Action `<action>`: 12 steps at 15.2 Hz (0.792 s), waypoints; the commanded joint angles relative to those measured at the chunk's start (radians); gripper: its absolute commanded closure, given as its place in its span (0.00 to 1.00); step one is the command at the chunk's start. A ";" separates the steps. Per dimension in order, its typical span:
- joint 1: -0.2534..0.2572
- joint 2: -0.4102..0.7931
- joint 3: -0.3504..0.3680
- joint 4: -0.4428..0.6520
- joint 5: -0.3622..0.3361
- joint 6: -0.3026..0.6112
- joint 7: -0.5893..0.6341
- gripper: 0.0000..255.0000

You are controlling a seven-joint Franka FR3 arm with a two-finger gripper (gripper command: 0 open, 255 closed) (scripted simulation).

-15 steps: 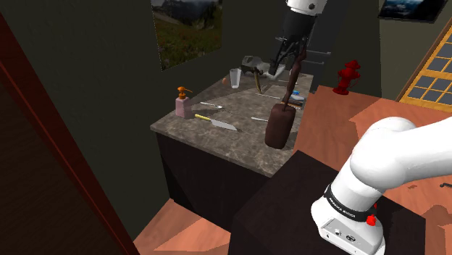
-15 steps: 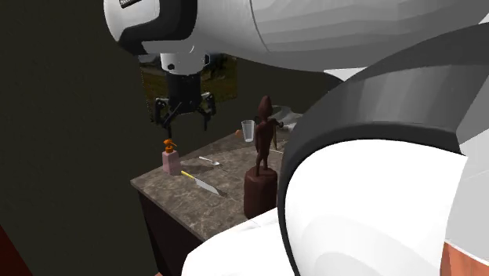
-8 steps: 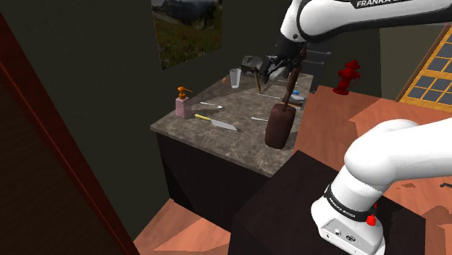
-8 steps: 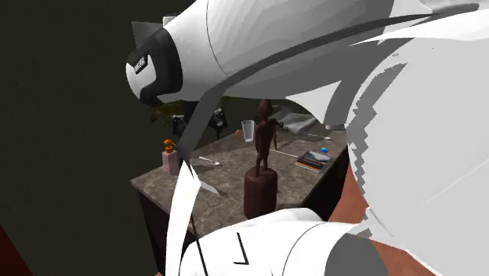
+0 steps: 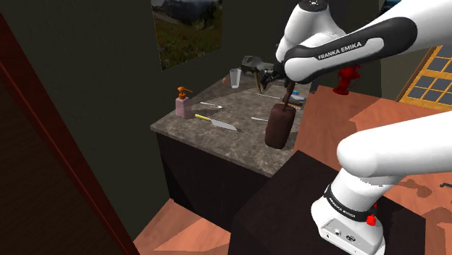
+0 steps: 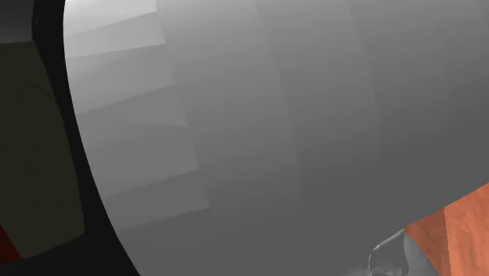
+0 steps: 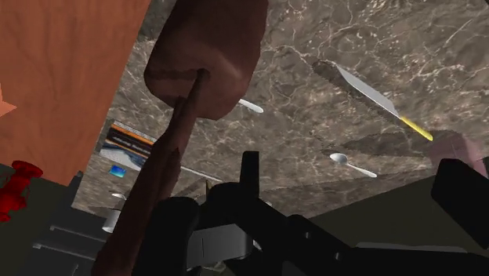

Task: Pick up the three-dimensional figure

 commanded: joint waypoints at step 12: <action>-1.081 0.126 0.746 0.018 -0.416 0.581 0.830 0.00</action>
